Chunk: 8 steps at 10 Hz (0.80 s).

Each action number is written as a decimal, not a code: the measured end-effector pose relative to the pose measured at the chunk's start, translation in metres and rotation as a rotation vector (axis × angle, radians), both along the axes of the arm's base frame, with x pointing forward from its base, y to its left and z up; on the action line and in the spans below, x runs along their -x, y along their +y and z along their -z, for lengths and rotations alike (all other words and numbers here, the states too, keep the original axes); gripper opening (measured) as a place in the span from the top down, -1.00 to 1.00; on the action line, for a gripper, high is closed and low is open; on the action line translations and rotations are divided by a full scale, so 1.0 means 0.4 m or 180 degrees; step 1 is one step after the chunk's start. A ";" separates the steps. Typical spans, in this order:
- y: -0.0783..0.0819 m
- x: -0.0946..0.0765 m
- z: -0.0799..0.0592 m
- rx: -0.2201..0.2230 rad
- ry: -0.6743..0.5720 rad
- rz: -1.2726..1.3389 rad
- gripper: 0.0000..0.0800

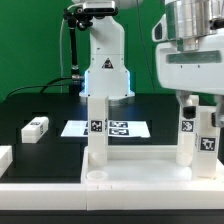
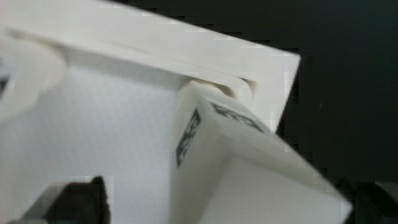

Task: Assemble desk

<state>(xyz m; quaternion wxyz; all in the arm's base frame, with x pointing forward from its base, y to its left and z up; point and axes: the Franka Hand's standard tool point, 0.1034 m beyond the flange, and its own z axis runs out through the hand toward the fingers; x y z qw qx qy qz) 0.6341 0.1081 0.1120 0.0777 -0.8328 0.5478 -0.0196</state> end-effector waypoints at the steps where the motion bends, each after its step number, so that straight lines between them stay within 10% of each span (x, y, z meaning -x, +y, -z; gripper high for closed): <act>1: 0.012 0.006 0.008 0.0021 -0.0052 -0.0115 -0.62; 8: 0.024 -0.001 0.013 0.0405 -0.0099 -0.2417 -0.62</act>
Offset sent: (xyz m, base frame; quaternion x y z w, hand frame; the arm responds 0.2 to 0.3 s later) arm 0.0000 0.0000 0.0000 0.0000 0.0000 -0.1296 0.9916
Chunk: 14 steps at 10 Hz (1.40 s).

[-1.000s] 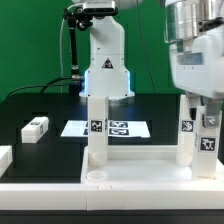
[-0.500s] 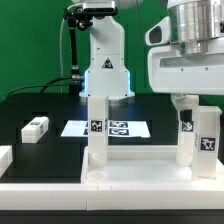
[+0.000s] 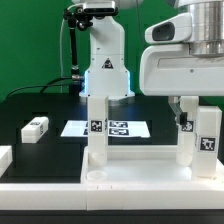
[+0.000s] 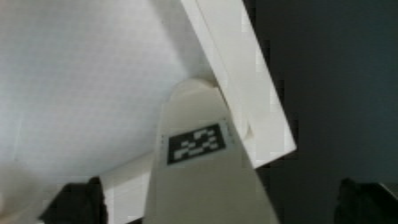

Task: Assemble desk

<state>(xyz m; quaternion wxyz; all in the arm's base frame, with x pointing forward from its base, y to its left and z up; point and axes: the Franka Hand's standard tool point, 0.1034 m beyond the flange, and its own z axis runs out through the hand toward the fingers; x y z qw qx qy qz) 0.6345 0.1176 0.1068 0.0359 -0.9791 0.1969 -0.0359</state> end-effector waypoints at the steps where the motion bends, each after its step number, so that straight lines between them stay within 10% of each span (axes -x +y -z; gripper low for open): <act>1: -0.004 -0.001 0.000 0.0012 -0.0003 -0.0025 -0.62; 6: -0.007 -0.001 0.000 -0.0044 0.0037 0.0654 0.27; 14: 0.014 -0.004 0.006 -0.0510 0.0125 0.3878 0.27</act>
Offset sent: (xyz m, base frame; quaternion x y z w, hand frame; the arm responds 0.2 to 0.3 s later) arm 0.0000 0.0000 0.0000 0.0000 0.0000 0.0000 1.0000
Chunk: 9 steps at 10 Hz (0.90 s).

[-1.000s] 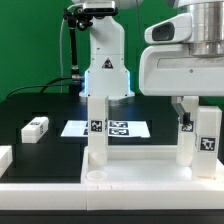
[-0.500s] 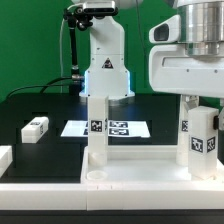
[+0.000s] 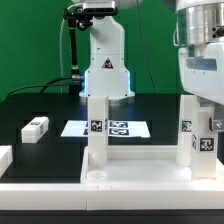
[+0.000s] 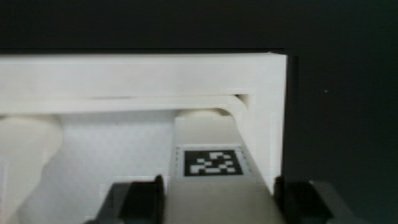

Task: Assemble desk

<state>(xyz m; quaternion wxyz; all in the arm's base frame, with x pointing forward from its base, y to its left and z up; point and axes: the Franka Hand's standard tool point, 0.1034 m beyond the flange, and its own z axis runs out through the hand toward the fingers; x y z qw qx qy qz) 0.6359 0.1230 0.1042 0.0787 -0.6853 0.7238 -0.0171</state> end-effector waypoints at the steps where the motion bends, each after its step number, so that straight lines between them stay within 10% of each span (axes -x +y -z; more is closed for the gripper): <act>1: 0.002 -0.002 0.000 -0.0058 -0.0013 0.0280 0.27; 4: 0.002 0.000 0.001 -0.0040 -0.0033 0.0179 0.27; 6: 0.003 -0.001 -0.001 0.0077 -0.0082 -0.0436 -0.49; 9: 0.020 0.021 0.014 0.0277 -0.0091 -0.1712 -0.62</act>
Offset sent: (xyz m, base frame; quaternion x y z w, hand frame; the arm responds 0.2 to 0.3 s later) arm 0.0000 0.0000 0.0000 0.0000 0.0000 -0.0650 0.9979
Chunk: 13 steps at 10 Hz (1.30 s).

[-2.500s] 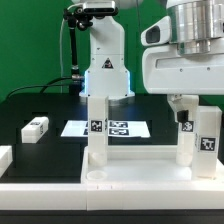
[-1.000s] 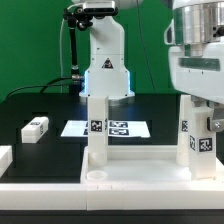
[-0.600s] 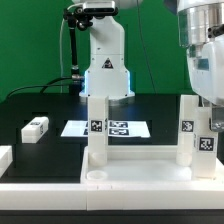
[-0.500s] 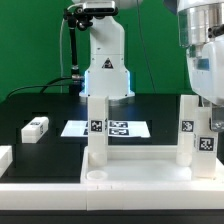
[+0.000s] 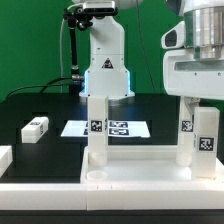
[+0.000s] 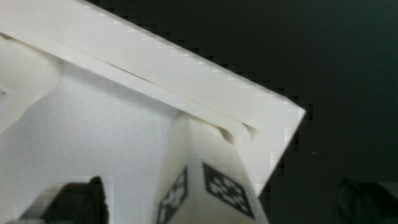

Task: Assemble desk

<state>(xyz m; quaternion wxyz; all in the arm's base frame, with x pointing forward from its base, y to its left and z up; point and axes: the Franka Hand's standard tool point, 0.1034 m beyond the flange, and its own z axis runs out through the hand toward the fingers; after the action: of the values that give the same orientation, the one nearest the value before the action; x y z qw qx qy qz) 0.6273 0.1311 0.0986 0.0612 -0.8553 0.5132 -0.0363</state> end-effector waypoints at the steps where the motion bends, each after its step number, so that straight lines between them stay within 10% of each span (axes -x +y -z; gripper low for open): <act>1: -0.003 -0.001 0.000 0.0031 -0.0013 -0.0196 -0.62; 9: -0.041 -0.015 -0.007 0.0238 -0.0055 -0.1675 -0.59; 11: -0.041 -0.011 -0.007 0.0191 -0.0016 -0.1330 0.25; 13: -0.038 -0.010 -0.006 0.0122 0.0029 -0.0770 0.26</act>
Offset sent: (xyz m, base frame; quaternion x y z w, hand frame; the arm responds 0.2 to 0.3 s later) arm 0.0000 0.0000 0.0000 0.0000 0.0000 -0.1938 0.9810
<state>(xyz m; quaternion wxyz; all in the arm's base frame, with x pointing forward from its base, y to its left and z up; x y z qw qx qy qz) 0.6314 0.1160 0.1010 0.0463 -0.9122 0.4057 -0.0345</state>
